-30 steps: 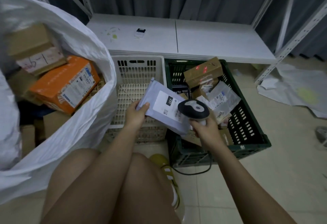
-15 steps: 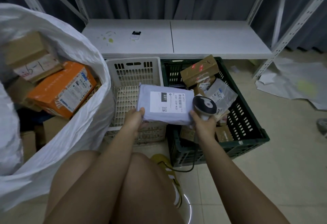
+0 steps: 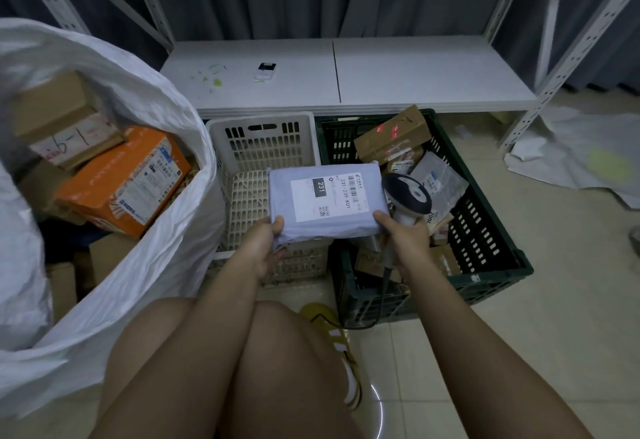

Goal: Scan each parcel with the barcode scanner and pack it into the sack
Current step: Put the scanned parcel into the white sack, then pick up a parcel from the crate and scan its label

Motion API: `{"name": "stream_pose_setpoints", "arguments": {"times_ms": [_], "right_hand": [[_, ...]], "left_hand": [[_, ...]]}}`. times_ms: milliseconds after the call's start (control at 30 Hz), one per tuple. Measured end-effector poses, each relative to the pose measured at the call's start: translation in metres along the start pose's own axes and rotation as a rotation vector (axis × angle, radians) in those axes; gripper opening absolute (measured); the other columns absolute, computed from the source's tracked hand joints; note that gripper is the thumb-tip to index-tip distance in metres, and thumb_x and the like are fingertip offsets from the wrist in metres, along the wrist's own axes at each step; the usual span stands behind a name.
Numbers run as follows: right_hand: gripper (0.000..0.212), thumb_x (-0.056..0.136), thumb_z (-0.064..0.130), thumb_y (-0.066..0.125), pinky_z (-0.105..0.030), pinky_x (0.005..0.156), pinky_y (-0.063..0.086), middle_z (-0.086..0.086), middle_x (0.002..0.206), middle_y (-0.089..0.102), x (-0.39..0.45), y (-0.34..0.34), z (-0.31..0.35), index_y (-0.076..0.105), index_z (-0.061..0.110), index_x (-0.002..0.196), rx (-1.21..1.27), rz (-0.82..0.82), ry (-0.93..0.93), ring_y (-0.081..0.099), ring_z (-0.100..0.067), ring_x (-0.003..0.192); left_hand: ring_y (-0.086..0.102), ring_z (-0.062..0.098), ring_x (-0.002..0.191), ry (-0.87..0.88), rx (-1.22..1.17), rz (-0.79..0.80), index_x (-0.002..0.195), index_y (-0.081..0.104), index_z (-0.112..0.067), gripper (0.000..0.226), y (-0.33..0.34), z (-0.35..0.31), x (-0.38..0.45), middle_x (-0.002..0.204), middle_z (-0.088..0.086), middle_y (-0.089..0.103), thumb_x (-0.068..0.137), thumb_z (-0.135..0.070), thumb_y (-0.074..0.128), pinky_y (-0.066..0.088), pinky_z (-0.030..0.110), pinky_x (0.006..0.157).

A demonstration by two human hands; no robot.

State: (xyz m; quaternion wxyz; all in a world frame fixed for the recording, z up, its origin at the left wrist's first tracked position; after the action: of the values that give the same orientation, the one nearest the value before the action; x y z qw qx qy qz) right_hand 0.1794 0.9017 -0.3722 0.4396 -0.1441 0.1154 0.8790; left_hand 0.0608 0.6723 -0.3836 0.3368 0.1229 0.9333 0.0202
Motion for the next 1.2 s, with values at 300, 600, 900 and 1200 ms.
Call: {"name": "stream_pose_setpoints", "arguments": {"times_ms": [300,600,900,1200], "right_hand": [[0.058,0.072,0.008,0.083,-0.037,0.085,0.055,-0.004,0.118,0.066,-0.015,-0.025,0.012,0.057,0.005,0.125,0.149,-0.031,-0.04,0.065,-0.02,0.105],[0.026,0.073,0.001,0.08,-0.023,0.072,0.056,0.002,0.095,0.071,-0.03,-0.027,0.047,0.068,0.011,0.094,0.042,0.06,-0.203,0.068,-0.008,0.086],[0.021,0.077,-0.004,0.075,-0.016,0.056,0.053,-0.004,0.089,0.069,-0.037,-0.002,0.052,0.067,0.003,0.095,-0.045,0.173,-0.195,0.068,-0.001,0.067],[0.038,0.082,0.015,0.076,-0.016,0.058,0.043,0.007,0.094,0.062,-0.026,0.003,0.061,0.058,0.011,0.115,-0.13,0.084,-0.208,0.059,-0.007,0.083]], "left_hand": [[0.047,0.029,0.125,0.243,0.469,0.033,0.144,0.037,-0.008,0.053,0.016,-0.008,-0.012,0.142,0.009,0.046,0.095,-0.011,0.058,0.04,0.033,0.089],[-0.004,0.016,0.148,0.61,0.726,-0.243,0.153,0.004,-0.033,0.07,0.015,-0.036,-0.037,0.162,-0.008,-0.003,0.099,-0.032,0.048,-0.001,0.043,0.12],[0.058,0.018,0.114,0.311,0.583,0.359,0.137,0.043,-0.027,0.053,0.048,-0.007,-0.045,0.121,-0.006,0.059,0.091,-0.009,0.062,0.051,0.039,0.094],[0.059,0.023,0.109,0.311,0.516,0.314,0.135,0.034,-0.028,0.06,0.042,-0.006,-0.039,0.115,0.003,0.057,0.089,-0.004,0.064,0.052,0.043,0.091]]}}
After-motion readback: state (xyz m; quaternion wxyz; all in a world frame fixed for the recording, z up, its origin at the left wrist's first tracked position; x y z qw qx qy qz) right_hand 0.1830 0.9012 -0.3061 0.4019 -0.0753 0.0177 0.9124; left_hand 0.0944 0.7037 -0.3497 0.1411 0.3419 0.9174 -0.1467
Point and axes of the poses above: each hand's wrist, its own x-axis towards the middle knuckle, its own y-axis out of the palm, z = x × y, the point moved 6 cm from there along x, towards the middle knuckle
